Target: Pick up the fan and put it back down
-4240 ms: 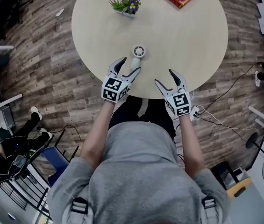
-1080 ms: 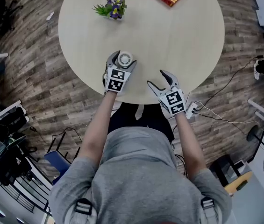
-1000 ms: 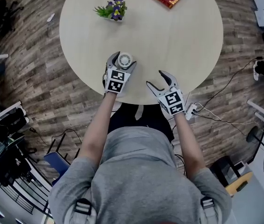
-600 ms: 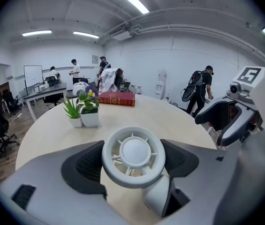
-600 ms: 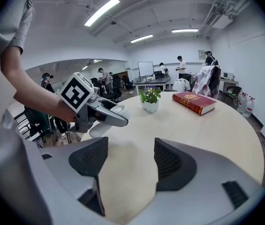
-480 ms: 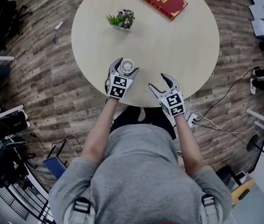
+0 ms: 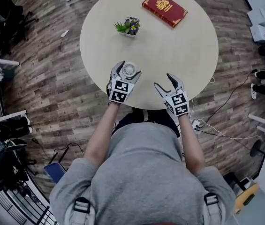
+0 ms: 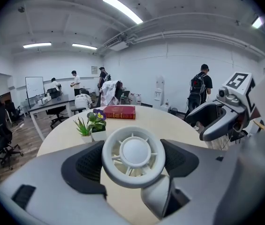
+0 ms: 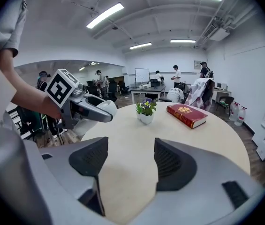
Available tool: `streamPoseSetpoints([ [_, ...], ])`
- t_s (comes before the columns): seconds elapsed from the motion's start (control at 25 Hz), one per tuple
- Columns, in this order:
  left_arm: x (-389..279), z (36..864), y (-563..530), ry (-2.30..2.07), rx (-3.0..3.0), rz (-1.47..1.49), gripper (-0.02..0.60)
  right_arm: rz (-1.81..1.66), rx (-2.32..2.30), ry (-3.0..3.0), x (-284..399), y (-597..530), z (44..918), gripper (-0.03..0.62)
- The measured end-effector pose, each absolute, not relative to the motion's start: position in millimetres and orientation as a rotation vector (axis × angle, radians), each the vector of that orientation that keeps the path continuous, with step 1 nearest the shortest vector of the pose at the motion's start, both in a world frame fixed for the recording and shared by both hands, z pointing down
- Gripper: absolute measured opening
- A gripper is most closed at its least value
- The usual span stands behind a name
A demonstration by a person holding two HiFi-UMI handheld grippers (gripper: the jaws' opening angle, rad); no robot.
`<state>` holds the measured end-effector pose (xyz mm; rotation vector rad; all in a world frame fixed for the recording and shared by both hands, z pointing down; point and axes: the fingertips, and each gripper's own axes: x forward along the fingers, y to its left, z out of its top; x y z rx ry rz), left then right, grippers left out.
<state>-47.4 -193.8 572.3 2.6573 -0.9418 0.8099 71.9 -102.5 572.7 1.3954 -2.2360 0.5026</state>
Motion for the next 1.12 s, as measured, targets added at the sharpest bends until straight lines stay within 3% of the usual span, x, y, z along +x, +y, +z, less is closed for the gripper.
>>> streamPoseSetpoints([
  [1.12,-81,501,-189,-1.046,2.721,0.692,0.383,0.365,1.481,-2.21,83,-110,528,0.314],
])
